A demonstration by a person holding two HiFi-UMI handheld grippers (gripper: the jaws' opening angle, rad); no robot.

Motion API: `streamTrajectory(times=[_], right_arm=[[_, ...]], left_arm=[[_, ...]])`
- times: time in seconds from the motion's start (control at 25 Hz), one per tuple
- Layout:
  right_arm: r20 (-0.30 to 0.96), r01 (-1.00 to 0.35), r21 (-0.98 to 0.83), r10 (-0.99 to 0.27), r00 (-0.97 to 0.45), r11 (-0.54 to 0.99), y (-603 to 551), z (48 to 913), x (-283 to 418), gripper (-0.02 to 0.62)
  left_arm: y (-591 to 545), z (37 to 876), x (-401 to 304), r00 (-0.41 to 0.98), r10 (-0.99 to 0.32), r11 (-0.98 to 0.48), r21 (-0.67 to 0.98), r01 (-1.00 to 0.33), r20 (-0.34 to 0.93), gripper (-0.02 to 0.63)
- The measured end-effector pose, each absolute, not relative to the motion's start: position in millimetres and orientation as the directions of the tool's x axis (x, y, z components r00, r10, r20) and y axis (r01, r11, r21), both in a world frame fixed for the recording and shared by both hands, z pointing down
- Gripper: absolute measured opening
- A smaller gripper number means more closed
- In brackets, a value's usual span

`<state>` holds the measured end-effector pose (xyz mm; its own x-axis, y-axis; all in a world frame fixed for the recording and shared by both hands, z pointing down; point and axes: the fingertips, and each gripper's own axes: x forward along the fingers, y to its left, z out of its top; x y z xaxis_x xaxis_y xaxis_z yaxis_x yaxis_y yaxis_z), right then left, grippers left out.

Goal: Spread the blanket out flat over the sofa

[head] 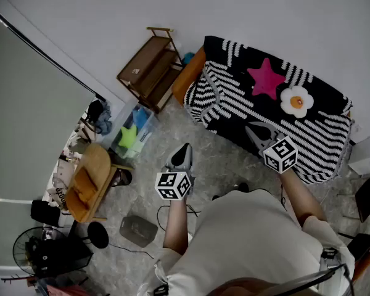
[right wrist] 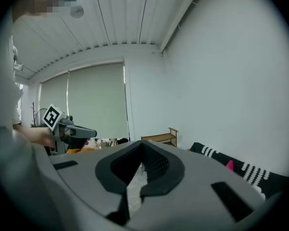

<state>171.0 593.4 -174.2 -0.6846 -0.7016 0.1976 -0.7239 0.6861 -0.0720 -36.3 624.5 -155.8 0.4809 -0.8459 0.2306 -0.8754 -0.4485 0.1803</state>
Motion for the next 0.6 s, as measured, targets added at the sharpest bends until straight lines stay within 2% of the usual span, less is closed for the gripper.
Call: streamTrajectory(times=[0.6], right_arm=[[0.201, -0.735, -0.113, -0.709, -0.676, 0.669, 591, -166, 186, 0.005]], left_arm=[[626, -144, -23, 0.466, -0.849, -0.432, 0.181, -0.884, 0.25, 0.018]])
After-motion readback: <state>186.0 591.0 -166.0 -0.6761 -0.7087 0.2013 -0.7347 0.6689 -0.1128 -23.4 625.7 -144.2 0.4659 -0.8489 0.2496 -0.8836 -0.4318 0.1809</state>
